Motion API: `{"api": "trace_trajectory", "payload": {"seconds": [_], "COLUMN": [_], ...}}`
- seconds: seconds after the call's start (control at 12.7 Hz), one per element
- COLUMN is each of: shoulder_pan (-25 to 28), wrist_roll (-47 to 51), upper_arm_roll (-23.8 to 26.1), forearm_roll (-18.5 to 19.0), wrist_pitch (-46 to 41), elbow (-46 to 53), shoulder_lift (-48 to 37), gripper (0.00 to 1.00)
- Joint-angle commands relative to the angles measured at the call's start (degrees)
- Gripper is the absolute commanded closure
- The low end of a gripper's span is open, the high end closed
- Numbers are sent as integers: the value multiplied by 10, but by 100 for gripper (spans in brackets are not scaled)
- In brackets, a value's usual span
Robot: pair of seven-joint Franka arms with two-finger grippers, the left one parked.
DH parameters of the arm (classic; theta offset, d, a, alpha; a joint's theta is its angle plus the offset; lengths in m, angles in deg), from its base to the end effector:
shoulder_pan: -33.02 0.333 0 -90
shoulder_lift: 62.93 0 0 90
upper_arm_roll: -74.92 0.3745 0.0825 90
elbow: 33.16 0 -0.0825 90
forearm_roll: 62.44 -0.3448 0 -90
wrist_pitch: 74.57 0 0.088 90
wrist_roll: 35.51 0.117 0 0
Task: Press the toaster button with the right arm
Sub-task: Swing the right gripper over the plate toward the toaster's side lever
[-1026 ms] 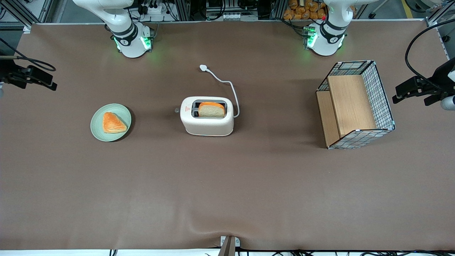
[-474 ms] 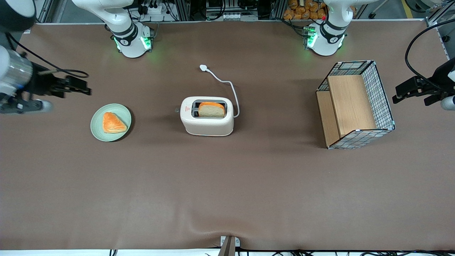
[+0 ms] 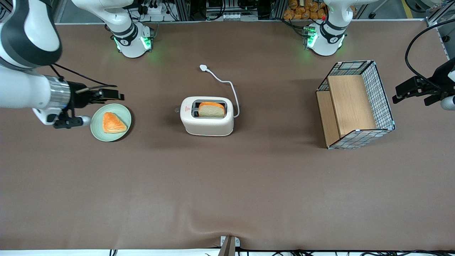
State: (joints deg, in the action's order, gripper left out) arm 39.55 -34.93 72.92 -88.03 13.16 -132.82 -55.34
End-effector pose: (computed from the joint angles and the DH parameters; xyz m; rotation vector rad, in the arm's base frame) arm 0.5265 0.0950 0.5413 -2.6751 -0.0113 0.4860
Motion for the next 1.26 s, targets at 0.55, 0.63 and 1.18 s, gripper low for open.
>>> {"api": "trace_trajectory", "payload": {"seconds": [0.55,0.63,1.18], "shoulder_pan": [74,81,97], "wrist_roll": [21,21,12], "upper_arm_roll": [-3,-3,-2], "forearm_roll": [-141,-141,-142], "wrist_pitch": [96,114,147], "elbow": [-64,-83,-117], "shoulder_lift": [92,92,97], "gripper": [9,39,100]}}
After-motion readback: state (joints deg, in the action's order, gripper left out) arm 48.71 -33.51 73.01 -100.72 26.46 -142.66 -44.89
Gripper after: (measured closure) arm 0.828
